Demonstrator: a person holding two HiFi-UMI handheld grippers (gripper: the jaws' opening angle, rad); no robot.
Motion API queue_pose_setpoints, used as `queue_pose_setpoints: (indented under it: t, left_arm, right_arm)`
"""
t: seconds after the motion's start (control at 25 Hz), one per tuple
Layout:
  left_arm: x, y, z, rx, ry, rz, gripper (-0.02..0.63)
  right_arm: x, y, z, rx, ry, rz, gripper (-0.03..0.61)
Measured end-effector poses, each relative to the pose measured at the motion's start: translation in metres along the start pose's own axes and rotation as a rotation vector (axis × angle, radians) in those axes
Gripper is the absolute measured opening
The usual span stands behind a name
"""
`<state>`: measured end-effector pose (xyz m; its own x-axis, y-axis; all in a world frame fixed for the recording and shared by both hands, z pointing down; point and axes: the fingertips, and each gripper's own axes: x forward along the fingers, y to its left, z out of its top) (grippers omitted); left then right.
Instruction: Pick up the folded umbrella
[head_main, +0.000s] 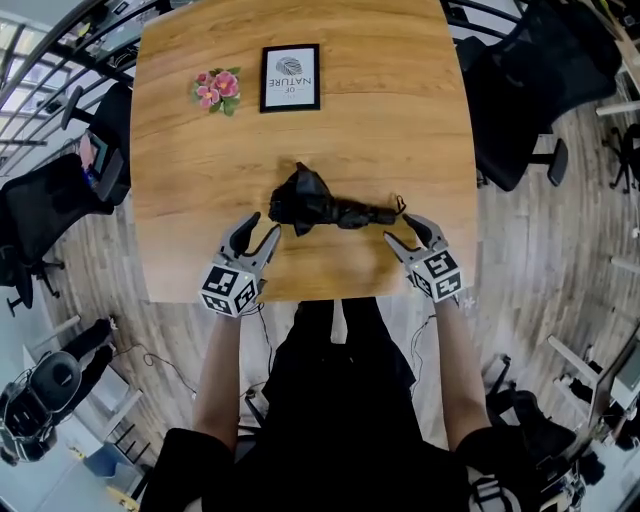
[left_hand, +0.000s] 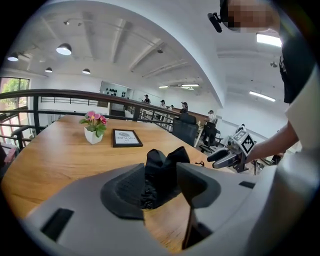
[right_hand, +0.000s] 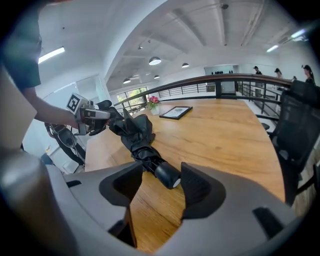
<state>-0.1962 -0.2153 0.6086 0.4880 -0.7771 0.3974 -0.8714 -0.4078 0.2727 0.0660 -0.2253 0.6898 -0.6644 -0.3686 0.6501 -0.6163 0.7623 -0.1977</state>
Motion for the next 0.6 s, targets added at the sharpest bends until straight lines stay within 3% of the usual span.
queue_pose_setpoints:
  t: [0.2,0.6]
  left_arm:
    - [0.018,0.019,-0.022,-0.022,0.053,-0.006,0.244]
    - [0.050,0.035,-0.058,-0.029,0.137,-0.057,0.282]
  right_arm:
    - [0.020,-0.009,-0.014,0.019,0.034,-0.006,0.261]
    - [0.029,-0.025,-0.021,0.082,0.037,-0.055,0.284]
